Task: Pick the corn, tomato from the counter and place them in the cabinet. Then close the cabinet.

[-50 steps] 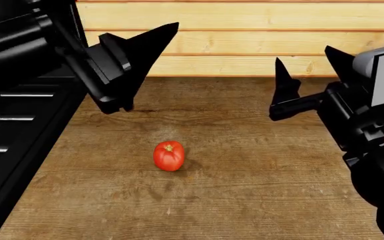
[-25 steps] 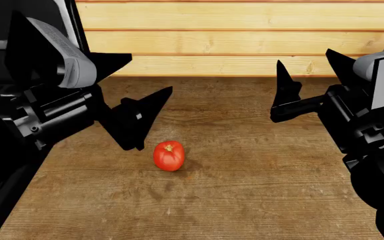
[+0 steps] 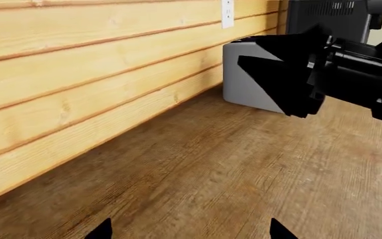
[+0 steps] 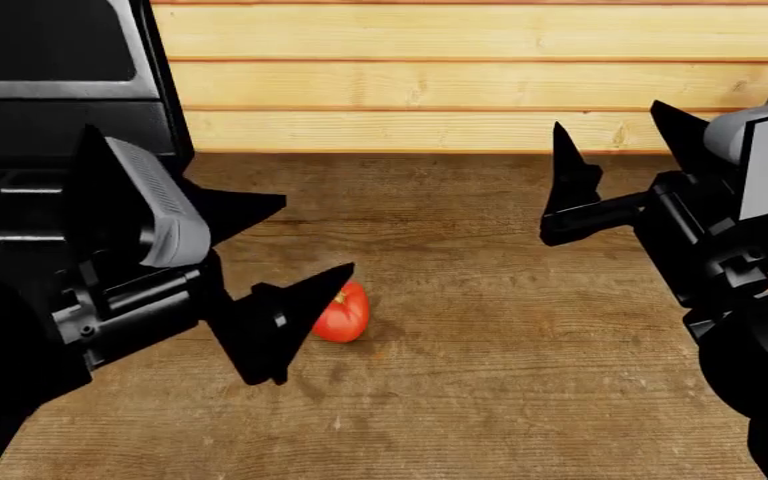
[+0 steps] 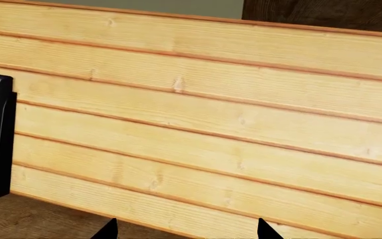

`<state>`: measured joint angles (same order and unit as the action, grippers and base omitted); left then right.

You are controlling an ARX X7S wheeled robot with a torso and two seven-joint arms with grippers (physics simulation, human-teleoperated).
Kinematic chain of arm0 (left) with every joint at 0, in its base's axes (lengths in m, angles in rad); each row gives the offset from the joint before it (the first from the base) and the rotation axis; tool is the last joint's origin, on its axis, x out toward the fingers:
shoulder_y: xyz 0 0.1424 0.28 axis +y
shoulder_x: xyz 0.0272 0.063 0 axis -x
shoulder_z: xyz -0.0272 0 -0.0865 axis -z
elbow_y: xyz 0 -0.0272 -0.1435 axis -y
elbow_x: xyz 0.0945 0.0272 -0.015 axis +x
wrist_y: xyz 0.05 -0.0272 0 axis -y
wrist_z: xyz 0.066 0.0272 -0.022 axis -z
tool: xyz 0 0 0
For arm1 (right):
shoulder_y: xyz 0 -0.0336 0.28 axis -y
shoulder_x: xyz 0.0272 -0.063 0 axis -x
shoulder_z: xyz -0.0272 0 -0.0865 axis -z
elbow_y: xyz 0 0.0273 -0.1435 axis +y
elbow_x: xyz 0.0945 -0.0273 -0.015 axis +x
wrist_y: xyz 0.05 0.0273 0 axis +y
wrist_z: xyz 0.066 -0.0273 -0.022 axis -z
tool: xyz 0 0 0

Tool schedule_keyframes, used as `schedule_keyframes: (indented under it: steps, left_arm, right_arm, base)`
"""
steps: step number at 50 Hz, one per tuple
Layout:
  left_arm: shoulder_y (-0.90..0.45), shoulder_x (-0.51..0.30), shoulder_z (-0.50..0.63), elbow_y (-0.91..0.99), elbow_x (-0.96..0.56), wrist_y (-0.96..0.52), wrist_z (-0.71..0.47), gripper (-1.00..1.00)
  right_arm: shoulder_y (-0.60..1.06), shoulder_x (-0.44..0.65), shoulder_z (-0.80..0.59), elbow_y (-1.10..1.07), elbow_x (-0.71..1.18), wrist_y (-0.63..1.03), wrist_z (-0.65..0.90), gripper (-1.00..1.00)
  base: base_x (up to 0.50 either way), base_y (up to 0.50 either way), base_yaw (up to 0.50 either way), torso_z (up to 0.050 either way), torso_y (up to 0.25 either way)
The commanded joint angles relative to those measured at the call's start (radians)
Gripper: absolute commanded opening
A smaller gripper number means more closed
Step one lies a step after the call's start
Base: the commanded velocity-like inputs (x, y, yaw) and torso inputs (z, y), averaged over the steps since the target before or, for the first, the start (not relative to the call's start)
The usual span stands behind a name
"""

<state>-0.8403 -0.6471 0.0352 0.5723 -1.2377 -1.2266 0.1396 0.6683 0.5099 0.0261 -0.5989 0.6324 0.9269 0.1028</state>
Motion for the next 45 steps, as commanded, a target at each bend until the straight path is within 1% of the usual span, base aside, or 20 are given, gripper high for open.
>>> schedule_keyframes:
  steps: [1, 5, 20, 34, 45]
  left_arm:
    - [0.044, -0.022, -0.012, 0.005, -0.067, -0.016, 0.006, 1.0]
    - [0.061, -0.024, -0.014, 0.009, -0.078, -0.013, 0.009, 1.0]
    - [0.094, -0.002, 0.031, 0.013, -0.023, 0.02, 0.027, 1.0]
    - [0.115, 0.036, 0.115, -0.037, 0.14, 0.112, 0.07, 1.0]
    - [0.134, 0.052, 0.165, -0.056, 0.198, 0.151, 0.095, 1.0]
  right_arm:
    - [-0.002, 0.002, -0.001, 0.0, 0.004, 0.0, 0.004, 1.0]
    - [-0.003, 0.002, -0.002, -0.001, 0.005, 0.0, 0.006, 1.0]
    - [-0.009, 0.002, -0.004, 0.001, 0.007, -0.008, 0.009, 1.0]
    - [-0.019, 0.005, -0.002, 0.009, 0.005, -0.023, 0.007, 1.0]
    - [-0.022, 0.005, -0.002, 0.007, 0.008, -0.026, 0.01, 1.0]
  base:
    - [0.0, 0.0, 0.0, 0.0, 0.0]
    - [0.0, 0.0, 0.0, 0.0, 0.0]
    - [0.0, 0.0, 0.0, 0.0, 0.0]
    - [0.0, 0.0, 0.0, 0.0, 0.0]
    - [0.0, 0.0, 0.0, 0.0, 0.0]
